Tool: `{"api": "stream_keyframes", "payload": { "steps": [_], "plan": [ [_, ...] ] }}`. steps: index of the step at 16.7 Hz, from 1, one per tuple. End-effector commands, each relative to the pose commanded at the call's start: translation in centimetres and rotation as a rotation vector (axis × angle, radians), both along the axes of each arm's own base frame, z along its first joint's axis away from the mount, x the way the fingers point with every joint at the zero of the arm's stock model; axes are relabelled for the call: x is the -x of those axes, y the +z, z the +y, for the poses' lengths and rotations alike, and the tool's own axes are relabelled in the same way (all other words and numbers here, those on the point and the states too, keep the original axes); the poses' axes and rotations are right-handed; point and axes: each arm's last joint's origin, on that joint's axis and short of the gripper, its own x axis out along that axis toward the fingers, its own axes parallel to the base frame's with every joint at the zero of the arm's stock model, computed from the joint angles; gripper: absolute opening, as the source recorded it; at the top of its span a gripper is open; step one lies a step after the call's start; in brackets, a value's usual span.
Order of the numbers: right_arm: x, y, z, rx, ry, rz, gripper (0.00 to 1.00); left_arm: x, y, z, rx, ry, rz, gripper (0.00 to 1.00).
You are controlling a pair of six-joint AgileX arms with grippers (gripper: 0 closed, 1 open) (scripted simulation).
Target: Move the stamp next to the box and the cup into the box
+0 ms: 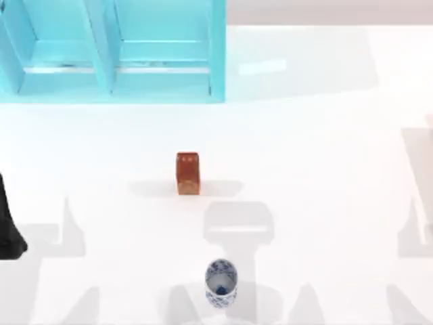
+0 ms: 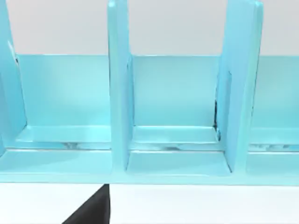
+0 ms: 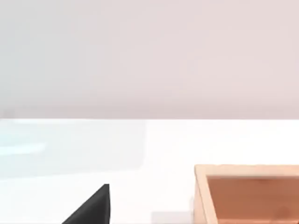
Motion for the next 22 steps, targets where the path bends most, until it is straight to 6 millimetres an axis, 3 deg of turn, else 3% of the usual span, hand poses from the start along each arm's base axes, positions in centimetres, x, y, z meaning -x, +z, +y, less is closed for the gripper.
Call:
{"api": "stream_keyframes", "payload": {
  "steps": [4, 6, 11, 14, 17, 20, 22],
  "plan": [
    [0.0, 0.4, 0.1, 0.000, 0.005, 0.014, 1.00, 0.0, 0.0, 0.0, 0.000, 0.000, 0.000, 1.00],
    [-0.2, 1.6, 0.2, -0.005, 0.018, 0.052, 1.00, 0.0, 0.0, 0.0, 0.000, 0.000, 0.000, 1.00],
    [-2.2, 7.4, 1.1, -0.038, 0.061, 0.215, 1.00, 0.0, 0.0, 0.0, 0.000, 0.000, 0.000, 1.00],
    [-5.4, 11.6, 2.4, -0.063, 0.091, 0.341, 1.00, 0.0, 0.0, 0.0, 0.000, 0.000, 0.000, 1.00],
    [-9.9, 15.0, 4.5, -0.082, 0.118, 0.485, 1.00, 0.0, 0.0, 0.0, 0.000, 0.000, 0.000, 1.00],
    [-15.4, 16.8, 7.9, -0.093, 0.138, 0.641, 1.00, 0.0, 0.0, 0.0, 0.000, 0.000, 0.000, 1.00],
    [-18.9, 16.9, 10.7, -0.096, 0.144, 0.747, 1.00, 0.0, 0.0, 0.0, 0.000, 0.000, 0.000, 1.00]
  ]
}}
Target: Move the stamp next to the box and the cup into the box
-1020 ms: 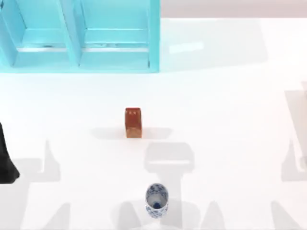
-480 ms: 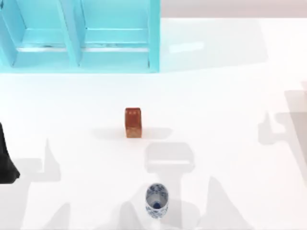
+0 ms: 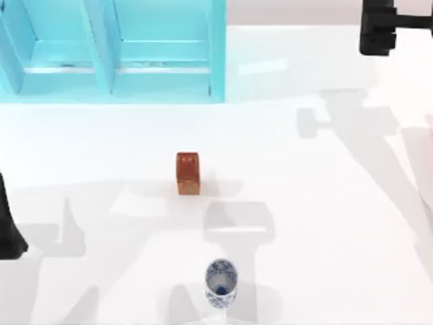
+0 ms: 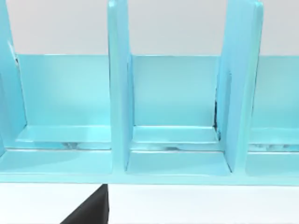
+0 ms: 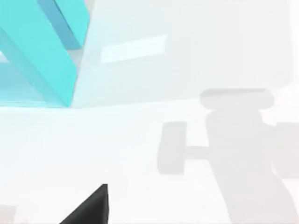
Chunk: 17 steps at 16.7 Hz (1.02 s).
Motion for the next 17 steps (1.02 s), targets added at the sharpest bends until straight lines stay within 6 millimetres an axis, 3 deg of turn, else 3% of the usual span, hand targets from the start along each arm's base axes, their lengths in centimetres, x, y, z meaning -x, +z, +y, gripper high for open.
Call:
{"api": "stream_keyframes", "payload": {
  "steps": [4, 8, 13, 17],
  "plan": [
    [-5.6, -1.9, 6.8, 0.018, 0.009, 0.201, 1.00, 0.0, 0.0, 0.0, 0.000, 0.000, 0.000, 1.00],
    [-8.3, -5.4, 13.7, 0.055, 0.003, 0.367, 1.00, 0.0, 0.0, 0.0, 0.000, 0.000, 0.000, 1.00],
    [-8.1, -9.7, 20.6, 0.109, -0.017, 0.506, 1.00, 0.0, 0.0, 0.0, 0.000, 0.000, 0.000, 1.00],
    [-6.7, -11.9, 24.3, 0.141, -0.037, 0.574, 1.00, 0.0, 0.0, 0.0, 0.000, 0.000, 0.000, 1.00]
  ]
}}
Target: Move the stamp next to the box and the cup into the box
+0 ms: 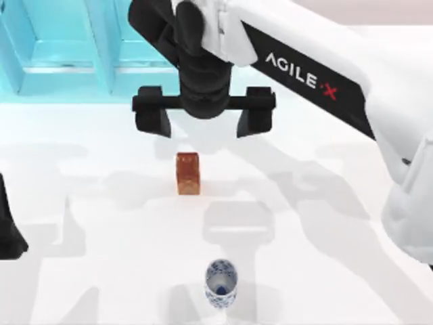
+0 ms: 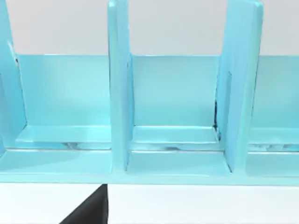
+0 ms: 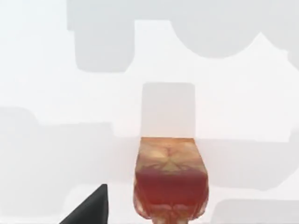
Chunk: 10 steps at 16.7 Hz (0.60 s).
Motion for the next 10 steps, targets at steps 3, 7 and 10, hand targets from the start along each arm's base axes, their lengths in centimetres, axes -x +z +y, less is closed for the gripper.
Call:
{"api": "stream_keyframes", "payload": {
  "steps": [3, 7, 10],
  "plan": [
    [1.2, -0.8, 1.7, 0.016, -0.012, 0.030, 1.00, 0.0, 0.0, 0.0, 0.000, 0.000, 0.000, 1.00],
    [1.9, -1.3, 2.7, 0.026, -0.020, 0.046, 1.00, 0.0, 0.0, 0.0, 0.000, 0.000, 0.000, 1.00],
    [1.9, -1.3, 2.7, 0.026, -0.020, 0.046, 1.00, 0.0, 0.0, 0.0, 0.000, 0.000, 0.000, 1.00]
  ]
}}
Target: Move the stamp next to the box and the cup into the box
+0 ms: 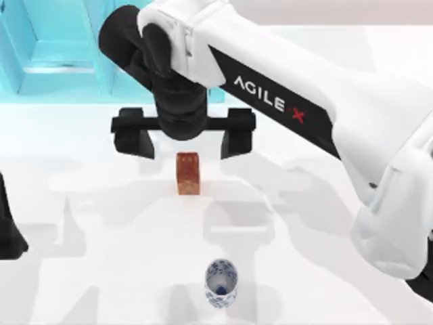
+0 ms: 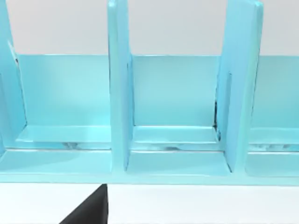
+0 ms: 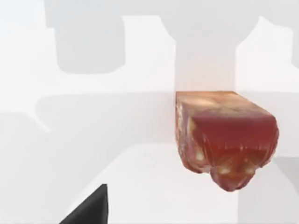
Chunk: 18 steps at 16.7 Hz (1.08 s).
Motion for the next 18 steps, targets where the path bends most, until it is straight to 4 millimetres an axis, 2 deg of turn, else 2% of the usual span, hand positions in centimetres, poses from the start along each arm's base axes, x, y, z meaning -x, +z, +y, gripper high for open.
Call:
{"api": "stream_keyframes", "payload": {
  "steps": [4, 11, 16, 18],
  "plan": [
    [-0.3, -0.5, -0.1, 0.001, -0.001, 0.001, 1.00, 0.0, 0.0, 0.0, 0.000, 0.000, 0.000, 1.00],
    [-1.5, -7.3, 0.0, -0.002, 0.000, -0.002, 1.00, 0.0, 0.0, 0.0, 0.000, 0.000, 0.000, 1.00],
    [-1.6, -7.8, 0.0, 0.000, 0.000, 0.000, 1.00, 0.0, 0.0, 0.0, 0.000, 0.000, 0.000, 1.00],
    [-1.6, -7.8, 0.0, 0.000, 0.000, 0.000, 0.85, 0.0, 0.0, 0.0, 0.000, 0.000, 0.000, 1.00]
  ]
}}
